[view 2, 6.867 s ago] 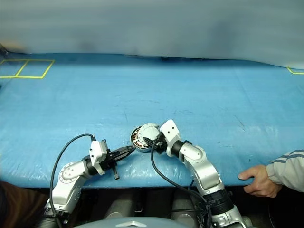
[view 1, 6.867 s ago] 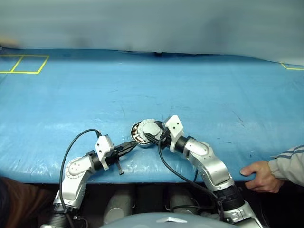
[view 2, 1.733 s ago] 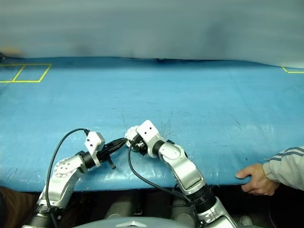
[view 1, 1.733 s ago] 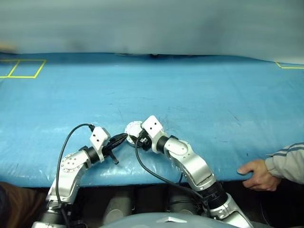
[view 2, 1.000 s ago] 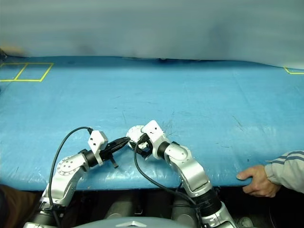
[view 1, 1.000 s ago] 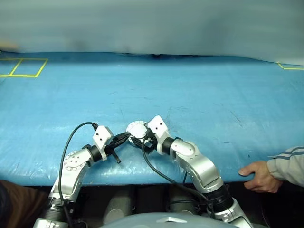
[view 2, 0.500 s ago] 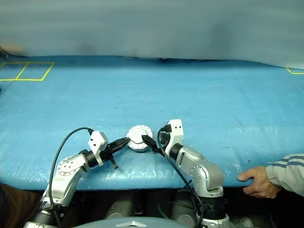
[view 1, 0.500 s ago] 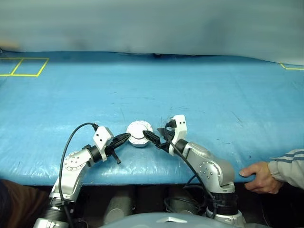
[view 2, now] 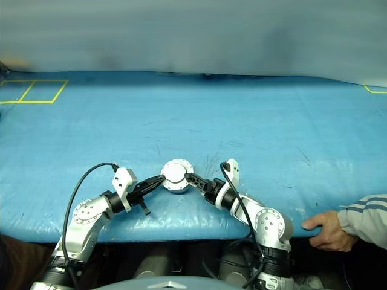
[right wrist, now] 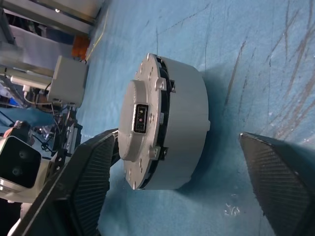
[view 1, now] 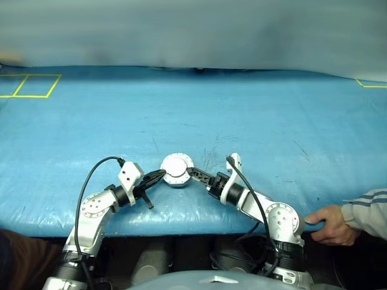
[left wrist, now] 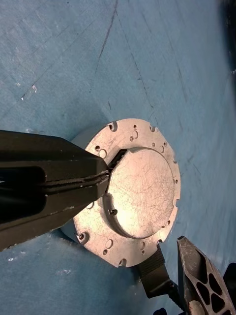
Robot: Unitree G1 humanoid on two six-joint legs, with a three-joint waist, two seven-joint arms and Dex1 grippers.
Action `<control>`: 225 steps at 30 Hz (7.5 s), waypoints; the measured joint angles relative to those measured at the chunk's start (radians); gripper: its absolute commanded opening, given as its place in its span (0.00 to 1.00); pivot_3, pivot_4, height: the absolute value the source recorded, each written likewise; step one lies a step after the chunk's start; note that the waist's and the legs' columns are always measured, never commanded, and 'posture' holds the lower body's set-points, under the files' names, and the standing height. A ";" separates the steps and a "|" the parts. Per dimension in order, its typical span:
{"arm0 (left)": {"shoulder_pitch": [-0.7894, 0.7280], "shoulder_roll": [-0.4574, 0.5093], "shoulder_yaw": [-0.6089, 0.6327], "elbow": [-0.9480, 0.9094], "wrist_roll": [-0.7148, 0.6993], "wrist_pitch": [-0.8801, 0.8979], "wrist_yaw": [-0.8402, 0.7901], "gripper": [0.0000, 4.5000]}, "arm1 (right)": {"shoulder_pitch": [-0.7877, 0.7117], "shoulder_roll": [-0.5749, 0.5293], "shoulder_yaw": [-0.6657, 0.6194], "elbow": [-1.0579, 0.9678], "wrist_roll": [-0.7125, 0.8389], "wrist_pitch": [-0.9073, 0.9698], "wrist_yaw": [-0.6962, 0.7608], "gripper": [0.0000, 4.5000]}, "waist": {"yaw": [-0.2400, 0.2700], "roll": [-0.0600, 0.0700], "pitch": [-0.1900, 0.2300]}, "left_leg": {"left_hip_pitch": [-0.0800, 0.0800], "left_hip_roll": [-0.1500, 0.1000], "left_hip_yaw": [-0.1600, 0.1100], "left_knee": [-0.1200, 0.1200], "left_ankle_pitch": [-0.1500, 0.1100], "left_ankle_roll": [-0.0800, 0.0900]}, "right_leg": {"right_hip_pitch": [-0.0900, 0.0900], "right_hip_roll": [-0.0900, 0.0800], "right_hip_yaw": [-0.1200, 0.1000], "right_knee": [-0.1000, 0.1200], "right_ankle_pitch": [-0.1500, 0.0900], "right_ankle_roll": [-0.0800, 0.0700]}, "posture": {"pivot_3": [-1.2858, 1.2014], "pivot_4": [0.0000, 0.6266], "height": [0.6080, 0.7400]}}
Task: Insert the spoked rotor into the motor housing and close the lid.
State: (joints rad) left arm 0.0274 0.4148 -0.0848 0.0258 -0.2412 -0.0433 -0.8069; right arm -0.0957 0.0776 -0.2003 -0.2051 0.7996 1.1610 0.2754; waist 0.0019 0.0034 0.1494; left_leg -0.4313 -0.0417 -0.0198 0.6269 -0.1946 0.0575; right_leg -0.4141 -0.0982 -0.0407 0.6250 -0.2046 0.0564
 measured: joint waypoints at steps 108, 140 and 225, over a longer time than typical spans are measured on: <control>-0.103 -0.480 0.283 -0.051 -0.985 0.706 0.345 0.99 | -0.037 -0.030 0.086 -0.011 0.616 -0.345 -0.238 0.26 | -0.013 -0.002 0.011 | -0.013 0.000 0.000 0.019 0.001 0.011 | 0.000 0.012 0.000 0.002 0.006 0.001 | 0.52 0.24 1.00; -0.153 -0.478 0.273 0.022 -1.028 0.716 0.326 0.56 | 0.002 -0.038 0.163 -0.003 0.580 -0.303 -0.237 0.26 | -0.013 -0.002 0.011 | -0.014 0.000 0.000 0.020 0.001 0.012 | 0.000 0.012 0.000 0.002 0.007 0.001 | 0.52 0.24 1.00; -0.269 -0.233 -0.021 0.254 0.081 -0.155 0.227 1.00 | -0.003 -0.385 0.274 0.166 -0.611 -0.983 0.078 0.88 | 0.011 -0.006 0.012 | -0.005 0.000 0.011 0.020 0.000 0.014 | 0.000 0.008 0.004 0.002 0.012 0.004 | 0.52 0.24 1.00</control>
State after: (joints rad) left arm -0.2414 0.1816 -0.1056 0.2802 -0.1603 -0.1984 -0.5796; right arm -0.0984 -0.3076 0.0735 -0.0394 0.1891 0.1784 0.3532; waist 0.0125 -0.0024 0.1612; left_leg -0.4367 -0.0418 -0.0086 0.6470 -0.1948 0.0720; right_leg -0.4138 -0.0900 -0.0367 0.6266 -0.1925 0.0604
